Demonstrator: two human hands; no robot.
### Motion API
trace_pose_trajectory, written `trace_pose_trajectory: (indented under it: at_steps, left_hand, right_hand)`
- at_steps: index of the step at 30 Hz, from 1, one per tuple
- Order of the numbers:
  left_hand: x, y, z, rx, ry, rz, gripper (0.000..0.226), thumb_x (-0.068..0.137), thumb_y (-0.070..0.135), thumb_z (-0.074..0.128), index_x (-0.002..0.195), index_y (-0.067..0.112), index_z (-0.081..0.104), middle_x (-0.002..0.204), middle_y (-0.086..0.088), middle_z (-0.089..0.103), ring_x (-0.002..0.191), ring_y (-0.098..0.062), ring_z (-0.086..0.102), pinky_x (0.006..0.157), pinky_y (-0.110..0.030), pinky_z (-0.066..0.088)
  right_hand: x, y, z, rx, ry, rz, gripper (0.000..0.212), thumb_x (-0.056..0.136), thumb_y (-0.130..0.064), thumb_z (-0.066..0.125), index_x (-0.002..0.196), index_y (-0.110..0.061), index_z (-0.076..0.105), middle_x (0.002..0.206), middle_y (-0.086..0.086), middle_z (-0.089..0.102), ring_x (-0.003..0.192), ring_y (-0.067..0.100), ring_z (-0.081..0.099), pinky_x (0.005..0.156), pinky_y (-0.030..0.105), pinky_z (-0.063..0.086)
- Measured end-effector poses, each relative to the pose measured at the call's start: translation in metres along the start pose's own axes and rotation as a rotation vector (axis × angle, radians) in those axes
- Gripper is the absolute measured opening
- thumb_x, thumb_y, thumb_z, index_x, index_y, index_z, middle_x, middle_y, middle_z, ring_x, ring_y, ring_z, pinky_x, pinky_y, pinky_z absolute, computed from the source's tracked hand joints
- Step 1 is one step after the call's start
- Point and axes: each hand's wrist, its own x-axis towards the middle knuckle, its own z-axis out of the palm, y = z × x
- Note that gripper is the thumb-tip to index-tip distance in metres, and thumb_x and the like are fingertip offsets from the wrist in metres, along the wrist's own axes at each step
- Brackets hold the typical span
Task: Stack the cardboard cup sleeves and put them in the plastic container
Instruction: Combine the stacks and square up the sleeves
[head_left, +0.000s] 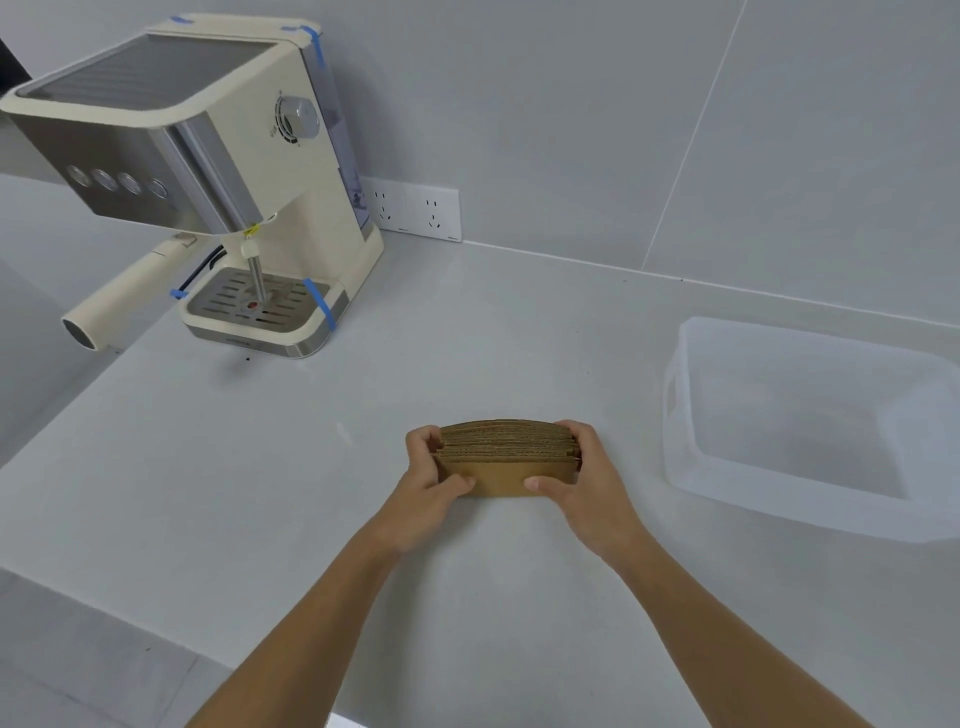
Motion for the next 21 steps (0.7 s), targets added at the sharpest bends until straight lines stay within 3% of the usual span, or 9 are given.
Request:
trace_pose_trajectory:
  at_steps: [3,5,8,10,12,15,21]
  left_hand:
    - [-0.003,0.003,0.010,-0.133,0.050,0.009,0.037,0.082,0.016,0.055,0.100,0.034,0.029,0.110,0.005,0.039,0.095,0.001,0.048,0.077,-0.013,0.045]
    - [-0.003,0.007,0.018,-0.221,0.115,0.002,0.038,0.076,0.035,0.059,0.100,0.033,0.030,0.106,0.009,0.041,0.092,0.007,0.050,0.077,-0.013,0.043]
    - [-0.001,0.011,0.033,-0.172,0.315,-0.013,0.032,0.084,0.052,0.052,0.098,0.031,0.033,0.097,0.013,0.046,0.079,0.015,0.050,0.068,-0.008,0.041]
    - [0.001,0.010,0.042,-0.129,0.471,0.015,0.018,0.089,0.049,0.046,0.093,0.032,0.042,0.090,0.016,0.053,0.077,0.008,0.053,0.065,-0.014,0.040]
    - [0.002,0.010,0.048,-0.131,0.554,0.068,0.013,0.091,0.040,0.047,0.086,0.030,0.053,0.077,0.019,0.059,0.072,0.003,0.054,0.064,-0.012,0.041]
    - [0.001,0.007,0.047,-0.158,0.539,0.110,0.019,0.091,0.024,0.050,0.075,0.020,0.060,0.066,0.019,0.059,0.067,-0.002,0.053,0.063,-0.012,0.041]
    - [-0.003,0.010,0.049,-0.319,0.498,0.103,0.023,0.091,0.007,0.047,0.092,0.023,0.064,0.114,0.010,0.063,0.105,0.002,0.057,0.074,-0.003,0.043]
  right_hand:
    - [-0.004,0.003,0.007,0.058,0.027,-0.022,0.055,0.074,-0.006,0.069,0.114,-0.030,0.041,0.108,-0.008,0.055,0.103,0.008,0.055,0.088,0.026,0.046]
    - [-0.006,0.005,0.012,0.113,0.050,-0.016,0.056,0.074,-0.004,0.069,0.112,-0.033,0.040,0.107,-0.009,0.056,0.101,0.007,0.055,0.083,0.021,0.045]
    - [-0.009,0.004,0.017,0.251,0.071,0.024,0.053,0.072,-0.011,0.073,0.110,-0.033,0.043,0.102,-0.012,0.059,0.091,-0.002,0.060,0.070,0.012,0.046]
    - [-0.011,0.001,0.020,0.379,0.110,0.039,0.042,0.072,-0.029,0.075,0.105,-0.032,0.049,0.099,-0.011,0.062,0.083,-0.007,0.061,0.066,0.012,0.047]
    - [-0.010,-0.001,0.024,0.448,0.213,0.033,0.026,0.075,-0.040,0.069,0.094,-0.028,0.055,0.091,-0.010,0.062,0.072,-0.009,0.060,0.062,0.009,0.047]
    - [-0.007,-0.002,0.032,0.430,0.353,0.028,0.011,0.085,-0.034,0.060,0.079,-0.026,0.055,0.079,-0.009,0.055,0.061,-0.010,0.052,0.062,0.013,0.044]
    - [-0.009,0.000,0.034,0.464,0.361,-0.033,0.010,0.087,-0.018,0.057,0.083,-0.023,0.065,0.084,-0.010,0.063,0.070,-0.012,0.056,0.059,0.001,0.041]
